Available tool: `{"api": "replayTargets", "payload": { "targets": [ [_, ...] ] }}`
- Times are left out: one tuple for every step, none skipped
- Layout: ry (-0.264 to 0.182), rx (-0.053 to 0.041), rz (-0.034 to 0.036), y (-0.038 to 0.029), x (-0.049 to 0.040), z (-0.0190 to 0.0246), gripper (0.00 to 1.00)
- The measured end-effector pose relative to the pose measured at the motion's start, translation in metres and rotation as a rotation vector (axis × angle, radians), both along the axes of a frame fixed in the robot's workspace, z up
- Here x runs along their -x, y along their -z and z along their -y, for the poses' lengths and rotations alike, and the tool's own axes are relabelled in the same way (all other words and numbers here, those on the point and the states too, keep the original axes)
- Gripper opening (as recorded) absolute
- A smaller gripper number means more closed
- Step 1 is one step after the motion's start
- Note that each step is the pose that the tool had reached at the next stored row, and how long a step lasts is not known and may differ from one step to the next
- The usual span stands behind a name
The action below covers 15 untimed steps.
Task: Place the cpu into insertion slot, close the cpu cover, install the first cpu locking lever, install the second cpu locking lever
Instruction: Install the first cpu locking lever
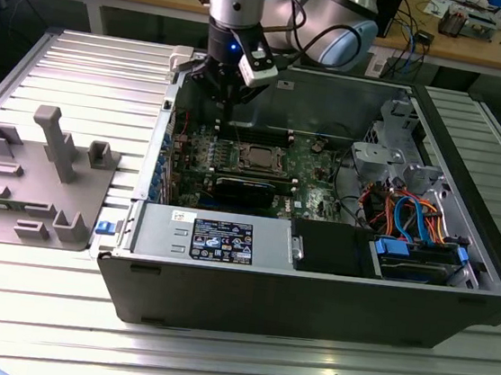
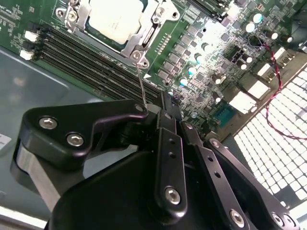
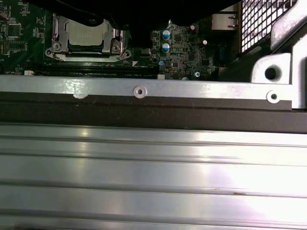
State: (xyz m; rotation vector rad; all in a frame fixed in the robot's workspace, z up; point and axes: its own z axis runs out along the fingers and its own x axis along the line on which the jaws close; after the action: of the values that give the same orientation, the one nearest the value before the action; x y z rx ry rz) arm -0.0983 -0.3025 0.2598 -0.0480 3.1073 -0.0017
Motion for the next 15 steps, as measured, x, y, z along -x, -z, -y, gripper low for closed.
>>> {"api": "replayTargets", "payload": {
  "targets": [
    [0.000,0.0000,0.0000,0.0000,-0.0005,0.0000,0.11],
    [0.000,-0.0001,0.0000,0.0000,-0.0010,0.0000,0.11],
    [0.000,-0.0001,-0.0001,0.0000,-0.0019,0.0000,0.11],
    [0.000,-0.0001,0.0000,0.0001,-0.0028,0.0000,0.11],
    [-0.001,-0.0001,-0.0001,0.0001,-0.0039,0.0000,0.11],
    [-0.001,-0.0001,-0.0003,0.0001,-0.0050,0.0000,0.11],
    [-0.001,0.0000,-0.0004,0.0000,-0.0060,0.0000,0.11],
    [-0.001,0.0000,-0.0006,0.0000,-0.0072,0.0000,0.11],
    [-0.001,0.0000,-0.0006,0.0000,-0.0075,0.0000,0.11],
    [-0.001,-0.0001,-0.0006,0.0000,-0.0078,0.0000,0.11],
    [-0.001,-0.0001,-0.0006,0.0001,-0.0085,0.0000,0.11],
    [-0.001,0.0000,-0.0008,0.0000,-0.0093,0.0000,0.11],
    [-0.001,-0.0001,-0.0009,0.0000,-0.0104,0.0000,0.11],
    [-0.001,-0.0001,-0.0011,0.0000,-0.0114,0.0000,0.11],
    [-0.001,-0.0001,-0.0011,0.0000,-0.0118,0.0000,0.11]
  ]
}}
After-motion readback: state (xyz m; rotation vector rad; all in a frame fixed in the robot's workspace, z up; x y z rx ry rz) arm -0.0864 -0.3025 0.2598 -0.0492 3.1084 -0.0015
